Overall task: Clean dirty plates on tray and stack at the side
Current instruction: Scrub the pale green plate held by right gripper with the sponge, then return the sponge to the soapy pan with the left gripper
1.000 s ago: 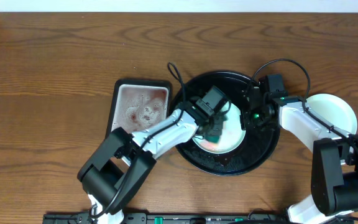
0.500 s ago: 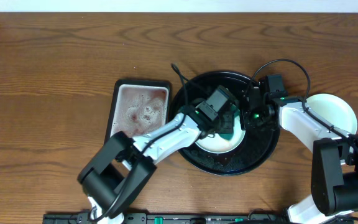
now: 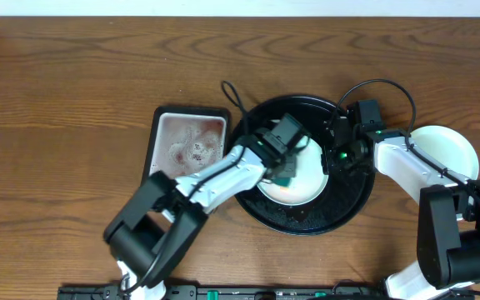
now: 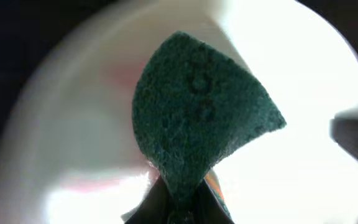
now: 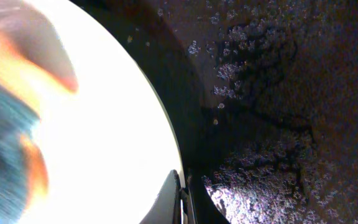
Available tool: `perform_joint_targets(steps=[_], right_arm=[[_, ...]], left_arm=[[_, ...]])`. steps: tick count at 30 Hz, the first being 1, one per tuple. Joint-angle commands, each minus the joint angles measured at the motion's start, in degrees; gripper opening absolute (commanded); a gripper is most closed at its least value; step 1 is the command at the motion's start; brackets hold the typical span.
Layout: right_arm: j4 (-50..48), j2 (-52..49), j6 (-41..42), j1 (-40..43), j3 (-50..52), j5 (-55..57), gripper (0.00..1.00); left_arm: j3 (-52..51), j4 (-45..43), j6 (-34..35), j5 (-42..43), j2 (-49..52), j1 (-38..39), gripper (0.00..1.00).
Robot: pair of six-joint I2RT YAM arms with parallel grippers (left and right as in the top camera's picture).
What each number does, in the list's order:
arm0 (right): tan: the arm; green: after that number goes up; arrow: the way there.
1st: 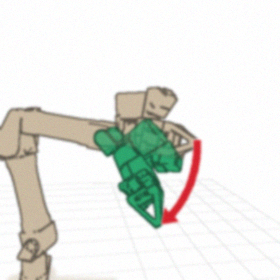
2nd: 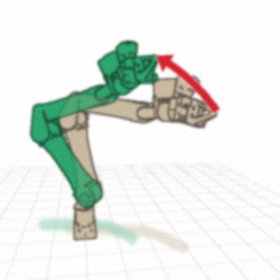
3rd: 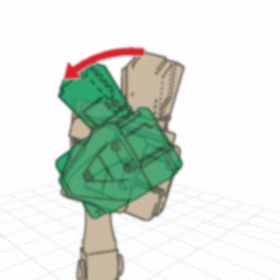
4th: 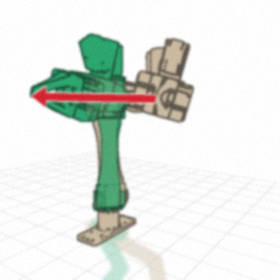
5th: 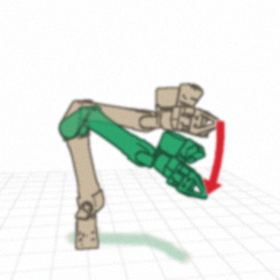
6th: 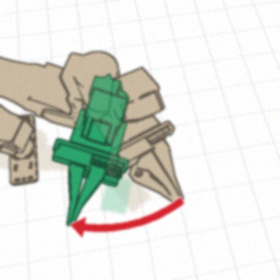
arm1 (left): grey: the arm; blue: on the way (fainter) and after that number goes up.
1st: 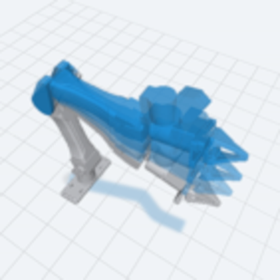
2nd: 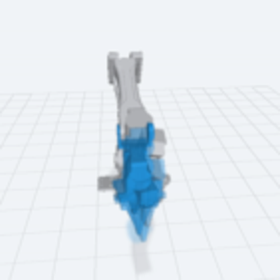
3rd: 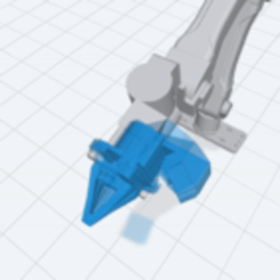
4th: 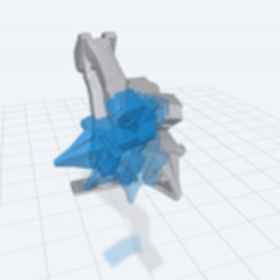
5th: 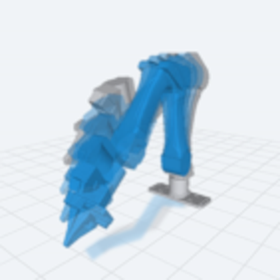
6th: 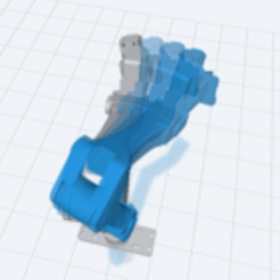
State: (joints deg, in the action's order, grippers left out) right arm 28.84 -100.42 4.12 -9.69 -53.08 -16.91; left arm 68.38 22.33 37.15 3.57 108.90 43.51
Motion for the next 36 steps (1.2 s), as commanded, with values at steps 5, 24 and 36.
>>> perform_joint_targets(steps=[5, 24, 36], right_arm=[[0.33, -1.07, 0.09, -0.90, 1.53, 1.66, 0.01], [0.31, -1.07, 0.09, -0.90, 1.53, 1.66, 0.01], [0.31, -1.07, 0.11, -0.90, 1.53, 1.68, 0.04]], left_arm=[[-1.38, 0.90, -3.61, -5.40, -7.10, -1.57, 0.08], [-1.40, -0.74, -3.96, -6.49, 1.99, 0.74, 0.08], [-1.38, 5.40, -5.97, -8.68, -12.17, -2.51, 0.08]])
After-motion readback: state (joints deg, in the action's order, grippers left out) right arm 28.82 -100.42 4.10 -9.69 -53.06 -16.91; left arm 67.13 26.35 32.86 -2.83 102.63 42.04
